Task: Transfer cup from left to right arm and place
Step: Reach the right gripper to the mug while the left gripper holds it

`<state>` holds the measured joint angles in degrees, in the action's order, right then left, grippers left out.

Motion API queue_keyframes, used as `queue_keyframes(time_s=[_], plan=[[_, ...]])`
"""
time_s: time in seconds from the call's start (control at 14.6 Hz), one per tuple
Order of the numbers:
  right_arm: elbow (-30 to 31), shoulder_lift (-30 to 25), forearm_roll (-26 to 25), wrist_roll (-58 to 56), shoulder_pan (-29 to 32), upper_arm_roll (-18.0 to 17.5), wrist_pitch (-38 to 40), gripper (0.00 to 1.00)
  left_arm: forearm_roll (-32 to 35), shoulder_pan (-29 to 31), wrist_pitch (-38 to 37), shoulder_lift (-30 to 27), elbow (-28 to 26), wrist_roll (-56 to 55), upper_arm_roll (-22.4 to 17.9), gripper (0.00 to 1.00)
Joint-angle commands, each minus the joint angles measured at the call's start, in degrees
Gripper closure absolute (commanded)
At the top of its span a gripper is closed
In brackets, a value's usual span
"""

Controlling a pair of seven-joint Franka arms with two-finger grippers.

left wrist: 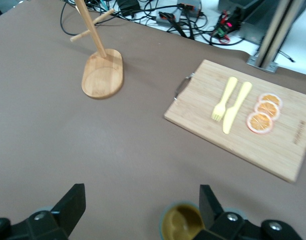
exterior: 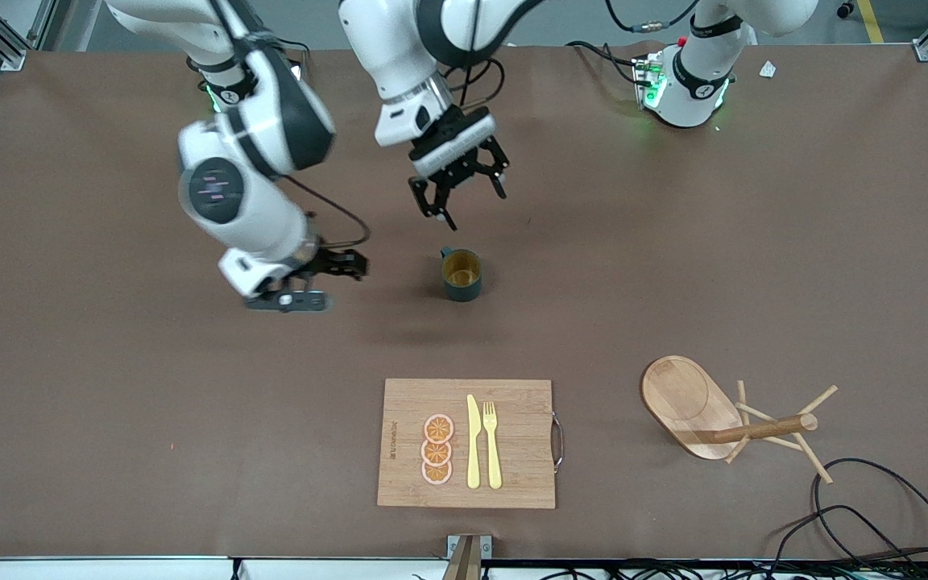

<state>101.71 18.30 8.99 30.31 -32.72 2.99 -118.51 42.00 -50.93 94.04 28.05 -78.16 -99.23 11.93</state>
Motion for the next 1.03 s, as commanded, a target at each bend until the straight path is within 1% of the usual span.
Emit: queue_keyframes(time_s=[0.0, 0.21, 0.27, 0.55, 0.68, 0.82, 0.89, 0.96], plan=[[-0.6, 4.6, 1.0, 6.7, -5.0, 0.8, -6.1, 0.0, -2.9, 5.0, 0.8, -3.7, -1.3, 6.5, 0.5, 0.0], [-1.0, 9.5, 0.5, 11.7, -9.8, 0.9, -13.7, 0.0, -7.2, 11.1, 1.1, -6.2, -0.5, 14.3, 0.5, 0.0], [-1.0, 10.4, 0.4, 12.5, -10.7, 0.9, -15.2, 0.0, -8.6, 13.1, 1.1, -7.1, 0.1, 17.1, 0.5, 0.0], [-0.9, 11.8, 0.2, 12.5, -13.1, 1.0, -16.9, 0.0, -17.0, 23.0, 1.1, -11.1, 1.0, 31.1, 0.5, 0.0], [-0.9, 12.5, 0.2, 12.5, -13.2, 1.0, -17.2, 0.01, -19.7, 26.8, 1.1, -12.7, 1.0, 35.7, 0.5, 0.0], [-0.9, 13.3, -0.4, 12.5, -13.9, 1.0, -17.2, 0.07, -22.7, 30.6, 1.1, -14.0, 1.0, 40.4, 0.5, 0.0], [-0.9, 13.5, -0.7, 12.6, -14.1, 1.0, -17.2, 0.13, -24.1, 32.4, 1.0, -14.6, 0.9, 42.5, 0.5, 0.0], [-0.8, 13.5, -0.9, 12.5, -14.2, 1.0, -17.1, 0.23, -25.6, 34.6, 0.7, -15.3, 0.9, 44.9, 0.5, 0.0]])
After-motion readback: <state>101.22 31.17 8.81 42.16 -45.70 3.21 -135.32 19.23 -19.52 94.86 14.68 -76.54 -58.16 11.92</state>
